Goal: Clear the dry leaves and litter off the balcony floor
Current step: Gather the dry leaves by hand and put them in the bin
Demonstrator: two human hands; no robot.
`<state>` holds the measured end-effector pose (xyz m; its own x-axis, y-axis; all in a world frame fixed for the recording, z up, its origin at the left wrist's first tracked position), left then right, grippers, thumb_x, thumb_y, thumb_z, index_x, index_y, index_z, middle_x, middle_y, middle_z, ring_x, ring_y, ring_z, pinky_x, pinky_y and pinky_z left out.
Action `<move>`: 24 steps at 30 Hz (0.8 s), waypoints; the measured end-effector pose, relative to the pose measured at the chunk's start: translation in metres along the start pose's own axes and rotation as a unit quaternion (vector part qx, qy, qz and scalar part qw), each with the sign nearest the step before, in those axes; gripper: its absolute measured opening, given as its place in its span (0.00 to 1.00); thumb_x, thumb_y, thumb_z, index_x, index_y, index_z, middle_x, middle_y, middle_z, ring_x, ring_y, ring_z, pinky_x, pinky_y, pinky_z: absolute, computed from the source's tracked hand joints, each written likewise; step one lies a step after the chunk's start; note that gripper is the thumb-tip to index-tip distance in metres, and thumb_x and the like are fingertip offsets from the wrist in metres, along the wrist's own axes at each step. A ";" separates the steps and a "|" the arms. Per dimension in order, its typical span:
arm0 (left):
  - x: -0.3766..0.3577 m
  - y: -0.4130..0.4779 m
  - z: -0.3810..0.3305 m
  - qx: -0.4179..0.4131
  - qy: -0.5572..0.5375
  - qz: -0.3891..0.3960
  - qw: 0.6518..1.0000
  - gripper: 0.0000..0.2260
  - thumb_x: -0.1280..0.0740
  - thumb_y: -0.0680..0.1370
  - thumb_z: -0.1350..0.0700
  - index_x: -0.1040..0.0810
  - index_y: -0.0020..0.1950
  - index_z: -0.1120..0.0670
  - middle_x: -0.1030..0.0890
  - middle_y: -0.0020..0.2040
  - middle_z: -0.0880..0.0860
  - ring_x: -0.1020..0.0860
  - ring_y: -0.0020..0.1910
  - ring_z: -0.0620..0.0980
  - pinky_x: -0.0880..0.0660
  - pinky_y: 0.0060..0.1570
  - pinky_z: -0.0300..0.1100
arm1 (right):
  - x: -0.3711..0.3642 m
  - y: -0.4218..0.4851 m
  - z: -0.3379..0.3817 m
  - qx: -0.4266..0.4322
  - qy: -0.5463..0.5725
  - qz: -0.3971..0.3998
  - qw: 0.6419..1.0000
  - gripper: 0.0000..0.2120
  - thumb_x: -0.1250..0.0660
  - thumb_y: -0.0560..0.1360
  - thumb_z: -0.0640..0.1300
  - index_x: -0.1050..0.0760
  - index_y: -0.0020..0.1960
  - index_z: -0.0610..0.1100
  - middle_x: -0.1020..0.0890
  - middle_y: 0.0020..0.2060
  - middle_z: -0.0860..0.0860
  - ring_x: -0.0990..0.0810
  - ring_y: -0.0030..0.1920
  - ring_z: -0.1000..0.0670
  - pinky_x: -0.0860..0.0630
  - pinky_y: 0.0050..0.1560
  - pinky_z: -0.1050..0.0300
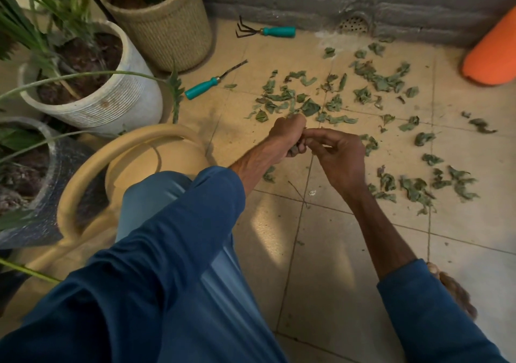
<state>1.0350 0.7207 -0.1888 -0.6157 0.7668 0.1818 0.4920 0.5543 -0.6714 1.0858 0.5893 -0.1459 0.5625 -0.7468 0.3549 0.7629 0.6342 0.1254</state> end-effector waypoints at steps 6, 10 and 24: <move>-0.005 0.001 -0.011 -0.032 -0.024 -0.044 0.998 0.13 0.39 0.80 0.56 0.25 0.37 0.57 0.26 0.27 0.53 0.29 0.20 0.48 0.38 0.22 0.34 | 0.017 -0.004 -0.005 -0.038 0.125 -0.069 0.989 0.09 0.31 0.76 0.29 0.16 0.54 0.36 0.12 0.46 0.45 0.13 0.45 0.47 0.16 0.46 0.52; -0.006 0.002 -0.013 -0.026 -0.041 -0.037 0.998 0.14 0.39 0.80 0.57 0.25 0.34 0.56 0.27 0.25 0.51 0.25 0.23 0.49 0.36 0.23 0.34 | 0.011 -0.015 -0.044 -0.084 -0.033 -0.039 0.995 0.06 0.29 0.75 0.32 0.14 0.48 0.40 0.13 0.39 0.49 0.15 0.34 0.56 0.18 0.40 0.63; 0.001 -0.008 -0.016 -0.020 -0.044 0.008 0.999 0.17 0.39 0.81 0.56 0.27 0.32 0.54 0.28 0.25 0.49 0.28 0.21 0.46 0.39 0.25 0.35 | -0.070 -0.067 -0.105 -0.121 -0.324 0.147 0.927 0.07 0.29 0.78 0.44 0.20 0.49 0.40 0.18 0.43 0.44 0.18 0.40 0.44 0.18 0.41 0.47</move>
<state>1.0405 0.7218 -0.1720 -0.6579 0.7457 0.1058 0.5258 0.5553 -0.6443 1.0290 0.5783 -0.2759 0.5076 -0.2213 0.8327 0.7003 0.6689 -0.2491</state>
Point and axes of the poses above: each hand's wrist, its own y-axis towards the middle knuckle, its own x-axis out of the back of the hand, z = x × y, the point moved 7 cm from there along y, towards the middle knuckle
